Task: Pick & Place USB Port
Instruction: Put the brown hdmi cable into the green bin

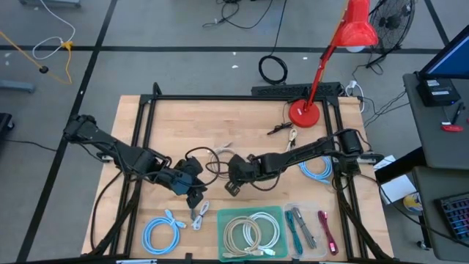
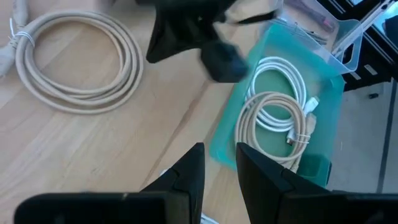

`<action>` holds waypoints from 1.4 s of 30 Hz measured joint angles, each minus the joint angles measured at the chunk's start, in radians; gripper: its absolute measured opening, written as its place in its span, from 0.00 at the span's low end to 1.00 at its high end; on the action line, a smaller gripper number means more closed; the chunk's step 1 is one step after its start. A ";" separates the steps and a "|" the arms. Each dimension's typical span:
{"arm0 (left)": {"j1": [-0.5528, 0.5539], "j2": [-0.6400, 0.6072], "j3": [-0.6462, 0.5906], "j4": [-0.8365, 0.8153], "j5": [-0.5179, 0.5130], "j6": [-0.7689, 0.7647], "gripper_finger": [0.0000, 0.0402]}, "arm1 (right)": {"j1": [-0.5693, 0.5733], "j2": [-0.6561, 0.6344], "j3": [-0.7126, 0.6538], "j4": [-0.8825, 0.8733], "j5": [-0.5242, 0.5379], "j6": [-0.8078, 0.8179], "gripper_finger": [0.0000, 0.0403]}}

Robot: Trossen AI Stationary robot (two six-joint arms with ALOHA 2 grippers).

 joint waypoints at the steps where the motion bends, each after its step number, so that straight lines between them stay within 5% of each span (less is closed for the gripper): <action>1: -0.001 0.000 0.000 0.000 -0.002 -0.001 0.23 | 0.001 -0.007 0.000 0.020 0.009 0.002 0.00; 11: -0.003 0.000 0.000 0.007 0.005 -0.008 0.23 | -0.037 0.041 -0.003 0.075 0.059 -0.003 0.00; 18: -0.014 0.000 0.000 0.012 0.016 -0.025 0.23 | -0.046 0.083 0.001 0.112 -0.036 0.009 0.00; 23: -0.032 0.000 0.000 0.009 0.003 -0.033 0.23 | -0.044 0.087 0.001 -0.048 -0.148 -0.026 0.00; 33: -0.037 0.000 0.000 0.007 -0.022 -0.030 0.23 | -0.004 0.039 -0.004 -0.310 -0.165 -0.066 0.00; 42: -0.043 0.000 0.000 0.014 -0.049 -0.024 0.23 | -0.024 -0.059 -0.003 -0.044 -0.018 -0.025 0.00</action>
